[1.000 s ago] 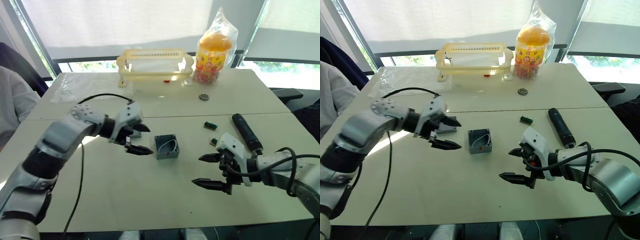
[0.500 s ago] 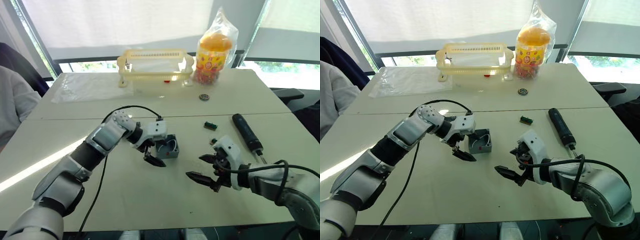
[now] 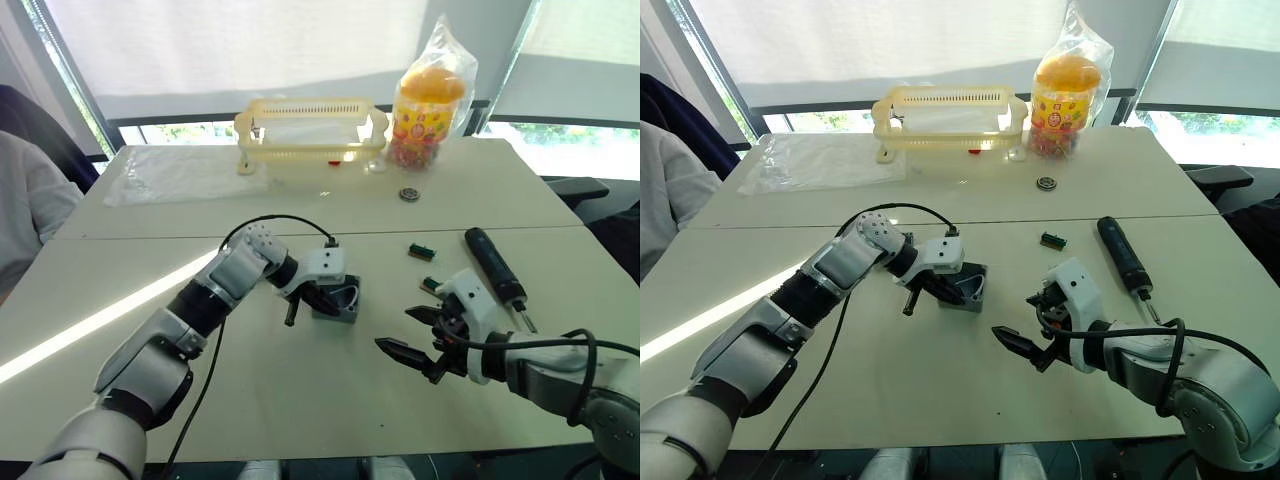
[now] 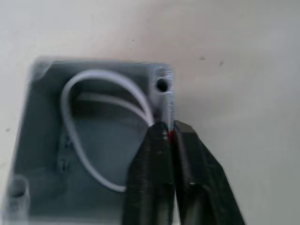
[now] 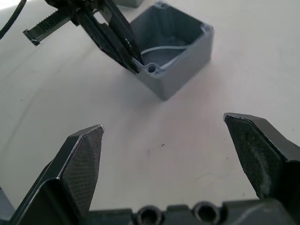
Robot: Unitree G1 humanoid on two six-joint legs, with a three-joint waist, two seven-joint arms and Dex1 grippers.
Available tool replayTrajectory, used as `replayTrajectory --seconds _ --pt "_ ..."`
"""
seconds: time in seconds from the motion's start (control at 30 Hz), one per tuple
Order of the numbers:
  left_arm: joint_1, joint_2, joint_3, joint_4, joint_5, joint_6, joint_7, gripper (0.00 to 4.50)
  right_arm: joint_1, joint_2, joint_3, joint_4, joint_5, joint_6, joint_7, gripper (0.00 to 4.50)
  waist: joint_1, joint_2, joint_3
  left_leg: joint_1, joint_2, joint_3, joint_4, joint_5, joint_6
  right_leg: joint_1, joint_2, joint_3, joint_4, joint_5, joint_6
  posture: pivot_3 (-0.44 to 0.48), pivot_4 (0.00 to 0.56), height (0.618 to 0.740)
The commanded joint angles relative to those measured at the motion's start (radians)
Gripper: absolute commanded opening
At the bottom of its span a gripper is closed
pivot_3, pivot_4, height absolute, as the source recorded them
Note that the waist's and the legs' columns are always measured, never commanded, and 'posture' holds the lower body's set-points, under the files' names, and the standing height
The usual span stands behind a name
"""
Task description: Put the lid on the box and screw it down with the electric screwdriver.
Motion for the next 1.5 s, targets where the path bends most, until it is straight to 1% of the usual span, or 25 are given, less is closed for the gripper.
replayTrajectory --seconds 0.03,0.17,0.23,0.37,0.43,0.57,0.77,0.83,0.97,1.03,1.13,1.2,1.23,1.33,1.4,1.47,1.5 --pt "-0.013 -0.008 0.005 0.011 0.018 -0.014 -0.016 0.07 -0.009 0.007 -0.024 -0.041 0.027 -0.001 -0.028 4.5 0.0 0.0 0.0 0.0 0.0 0.0 0.0 0.0 0.0 0.0 0.0 0.0 0.0 0.0 0.0 0.0 0.15 0.74" --pt "-0.027 -0.007 0.009 0.034 0.023 -0.042 -0.046 0.07 -0.009 0.008 -0.029 -0.04 0.046 -0.003 -0.058 4.5 0.0 0.0 0.0 0.0 0.0 0.0 0.0 0.0 0.0 0.0 0.0 0.0 0.0 0.0 0.0 0.0 0.15 0.74" --pt "-0.037 -0.001 0.01 0.054 0.025 -0.107 -0.074 0.07 -0.005 0.0 -0.035 -0.039 0.056 -0.007 -0.061 4.5 0.0 0.0 0.0 0.0 0.0 0.0 0.0 0.0 0.0 0.0 0.0 0.0 0.0 0.0 0.0 0.0 0.15 0.74" --pt "-0.057 0.002 0.025 0.079 -0.007 -0.209 -0.178 0.07 0.015 -0.022 -0.051 -0.038 0.068 -0.021 -0.055 4.5 0.0 0.0 0.0 0.0 0.0 0.0 0.0 0.0 0.0 0.0 0.0 0.0 0.0 0.0 0.0 0.0 0.15 0.74" --pt "-0.076 0.007 0.012 0.096 -0.034 -0.255 -0.215 0.07 0.026 -0.033 -0.058 -0.038 0.069 -0.03 -0.052 4.5 0.0 0.0 0.0 0.0 0.0 0.0 0.0 0.0 0.0 0.0 0.0 0.0 0.0 0.0 0.0 0.0 0.15 0.74" --pt "-0.116 0.016 -0.045 0.155 -0.084 -0.339 -0.223 0.07 0.044 -0.042 -0.067 -0.046 0.072 -0.044 -0.055 4.5 0.0 0.0 0.0 0.0 0.0 0.0 0.0 0.0 0.0 0.0 0.0 0.0 0.0 0.0 0.0 0.0 0.15 0.74" --pt "-0.134 0.022 -0.122 0.234 -0.082 -0.513 -0.223 0.07 0.085 -0.044 -0.077 -0.071 0.078 -0.064 -0.074 4.5 -0.001 0.0 0.0 0.0 0.0 0.0 0.0 0.0 0.0 0.0 0.0 0.0 0.0 0.0 0.0 0.0 0.15 0.74" --pt "-0.133 0.026 -0.145 0.239 -0.095 -0.529 -0.223 0.07 0.095 -0.044 -0.078 -0.076 0.08 -0.071 -0.082 4.5 -0.001 0.0 0.0 0.0 0.0 0.0 0.0 0.0 0.0 0.0 0.0 0.0 0.0 0.0 0.0 0.0 0.15 0.74" --pt "-0.131 0.015 -0.151 0.27 -0.093 -0.57 -0.223 0.07 0.105 -0.042 -0.076 -0.081 0.082 -0.079 -0.095 4.5 -0.001 0.0 0.0 0.0 0.0 0.0 0.0 0.0 0.0 0.0 0.0 0.0 0.0 0.0 0.0 0.0 0.15 0.74" --pt "-0.135 0.025 -0.17 0.269 -0.111 -0.571 -0.223 0.07 0.11 -0.044 -0.075 -0.082 0.082 -0.083 -0.097 4.5 -0.001 0.0 0.0 0.0 0.0 0.0 0.0 0.0 0.0 0.0 0.0 0.0 0.0 0.0 0.0 0.0 0.15 0.74" --pt "-0.141 0.037 -0.178 0.272 -0.128 -0.582 -0.223 0.88 0.112 -0.055 -0.072 -0.075 0.077 -0.091 -0.093 4.5 -0.001 0.0 0.0 0.0 0.0 0.0 0.0 0.0 0.0 0.0 0.0 0.0 0.0 0.0 0.0 0.0 0.15 0.74" --pt "-0.149 0.039 -0.155 0.274 -0.129 -0.57 -0.223 1.91 0.11 -0.064 -0.072 -0.071 0.077 -0.095 -0.087 4.5 -0.001 0.0 0.0 0.0 0.0 0.0 0.0 0.0 0.0 0.0 0.0 0.0 0.0 0.0 0.0 0.0 0.15 0.74" --pt "-0.166 0.061 -0.141 0.259 -0.144 -0.545 -0.223 2.34 0.106 -0.074 -0.069 -0.072 0.079 -0.099 -0.079 4.5 -0.001 0.0 0.0 0.0 0.0 0.0 0.0 0.0 0.0 0.0 0.0 0.0 0.0 0.0 0.0 0.0 0.15 0.74" --pt "-0.22 0.135 -0.092 0.217 -0.18 -0.479 -0.223 2.34 0.095 -0.098 -0.081 -0.066 0.088 -0.11 -0.057 4.5 -0.006 -0.001 0.001 -0.001 0.0 0.0 0.0 0.0 0.0 -0.001 0.0 0.0 0.0 0.0 0.0 0.0 0.15 0.74" --pt "-0.265 0.2 -0.057 0.202 -0.243 -0.385 -0.223 2.34 0.08 -0.123 -0.097 -0.054 0.108 -0.129 -0.021 4.5 -0.008 -0.001 0.001 -0.001 0.001 -0.001 0.0 0.0 0.0 -0.001 0.001 0.0 0.0 0.0 0.0 0.0 0.15 0.74" --pt "-0.303 0.247 0.018 0.221 -0.282 -0.248 -0.223 2.34 0.054 -0.152 -0.108 -0.035 0.122 -0.157 0.028 4.5 -0.008 0.0 0.001 -0.001 0.001 0.0 -0.001 0.0 0.001 -0.001 0.001 0.0 0.0 0.0 0.0 0.0 0.15 0.74" --pt "-0.308 0.269 0.069 0.25 -0.273 -0.189 -0.199 2.34 0.036 -0.172 -0.117 -0.022 0.128 -0.179 0.069 4.5 -0.007 0.0 0.001 -0.001 0.001 -0.001 -0.001 0.0 0.001 -0.001 0.001 0.0 0.0 0.0 0.0 0.0 0.15 0.74"
